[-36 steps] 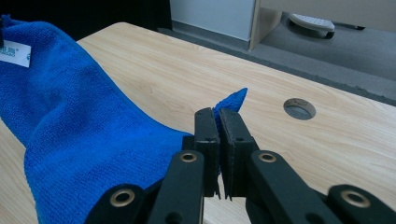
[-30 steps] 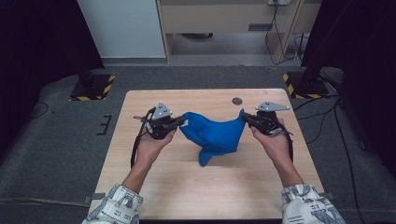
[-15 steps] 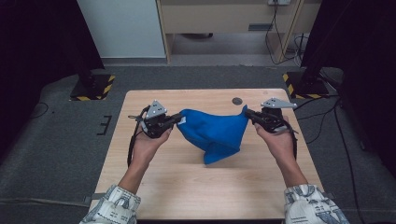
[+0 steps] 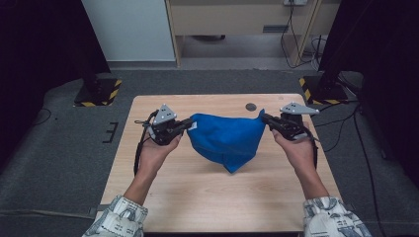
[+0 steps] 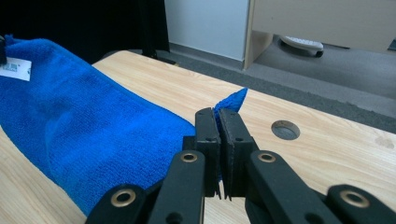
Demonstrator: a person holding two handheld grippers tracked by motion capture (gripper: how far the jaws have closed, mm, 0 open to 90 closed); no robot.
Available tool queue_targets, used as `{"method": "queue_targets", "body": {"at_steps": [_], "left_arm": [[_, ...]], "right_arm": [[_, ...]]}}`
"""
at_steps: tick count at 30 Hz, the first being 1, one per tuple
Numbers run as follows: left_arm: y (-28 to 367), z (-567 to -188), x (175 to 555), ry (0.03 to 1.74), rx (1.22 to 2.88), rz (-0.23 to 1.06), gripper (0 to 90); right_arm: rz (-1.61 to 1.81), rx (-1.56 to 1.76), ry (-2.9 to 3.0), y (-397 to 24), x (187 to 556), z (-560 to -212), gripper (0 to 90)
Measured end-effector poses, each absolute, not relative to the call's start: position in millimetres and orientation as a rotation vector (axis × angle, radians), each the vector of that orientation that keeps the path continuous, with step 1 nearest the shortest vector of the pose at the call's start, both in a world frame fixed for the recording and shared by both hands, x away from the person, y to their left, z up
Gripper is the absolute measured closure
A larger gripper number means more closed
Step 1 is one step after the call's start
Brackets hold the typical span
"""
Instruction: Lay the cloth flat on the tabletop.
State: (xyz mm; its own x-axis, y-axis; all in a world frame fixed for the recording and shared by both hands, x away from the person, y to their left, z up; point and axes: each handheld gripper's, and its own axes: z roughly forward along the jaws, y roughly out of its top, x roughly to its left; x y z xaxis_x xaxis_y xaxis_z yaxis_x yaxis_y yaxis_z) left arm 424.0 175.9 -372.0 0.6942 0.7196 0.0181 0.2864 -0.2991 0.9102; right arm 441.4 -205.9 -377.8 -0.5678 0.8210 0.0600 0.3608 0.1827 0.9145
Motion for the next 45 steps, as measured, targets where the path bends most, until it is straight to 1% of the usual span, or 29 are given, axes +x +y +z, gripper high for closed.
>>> {"method": "queue_targets", "body": {"at_steps": [8, 27, 35, 42, 45], "left_arm": [[175, -369, 424, 0.783, 1.880, 0.529, 88.6], [180, -361, 408, 0.756, 1.874, 0.535, 88.5], [184, -348, 396, 0.734, 1.855, 0.535, 88.6], [188, -328, 377, 0.695, 1.842, 0.537, 88.5], [186, -328, 379, 0.697, 1.862, 0.540, 88.5]], "right_arm": [[1.370, 1.095, 2.010, -205, 439, -373, 87.2], [1.418, 1.050, 1.992, -204, 423, -361, 87.2], [1.451, 1.037, 1.964, -210, 408, -347, 87.2], [1.457, 1.015, 1.966, -214, 390, -329, 87.2], [1.435, 1.014, 1.977, -212, 389, -328, 87.2]]}}
